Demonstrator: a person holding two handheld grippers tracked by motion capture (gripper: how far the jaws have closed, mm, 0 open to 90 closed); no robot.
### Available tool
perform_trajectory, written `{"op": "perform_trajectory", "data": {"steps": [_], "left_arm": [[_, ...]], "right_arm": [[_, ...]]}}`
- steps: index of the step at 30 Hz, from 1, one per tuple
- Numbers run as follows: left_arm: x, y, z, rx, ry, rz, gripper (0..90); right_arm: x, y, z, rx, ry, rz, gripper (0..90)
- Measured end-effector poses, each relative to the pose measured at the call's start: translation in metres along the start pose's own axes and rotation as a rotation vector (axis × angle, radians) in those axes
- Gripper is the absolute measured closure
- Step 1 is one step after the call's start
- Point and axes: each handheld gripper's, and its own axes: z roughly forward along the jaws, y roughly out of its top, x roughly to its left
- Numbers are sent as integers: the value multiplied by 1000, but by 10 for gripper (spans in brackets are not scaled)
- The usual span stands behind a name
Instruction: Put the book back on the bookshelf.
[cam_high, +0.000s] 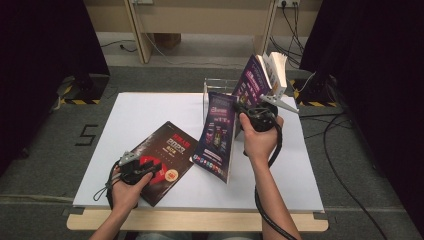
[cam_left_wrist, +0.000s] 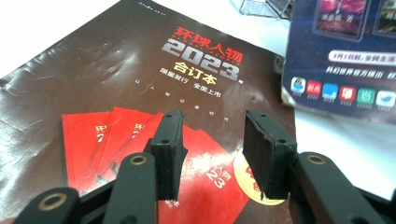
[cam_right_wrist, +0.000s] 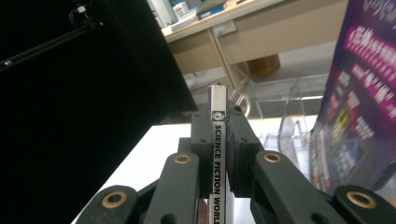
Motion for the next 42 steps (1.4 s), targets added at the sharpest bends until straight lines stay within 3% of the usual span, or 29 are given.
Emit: {"op": "perform_trajectory", "data": {"steps": [11,29,42], "left_arm": [[-1,-1,1,0,0,6,576],[0,0,0,-8,1,3,583],[0,-1,0,-8,-1,3,584]], "right_arm": [[-6,15,-17,-56,-43,-41,836],[-8,40,-35,-154,-91,-56,836],[-9,58,-33,-204,-114,-67,836]]}}
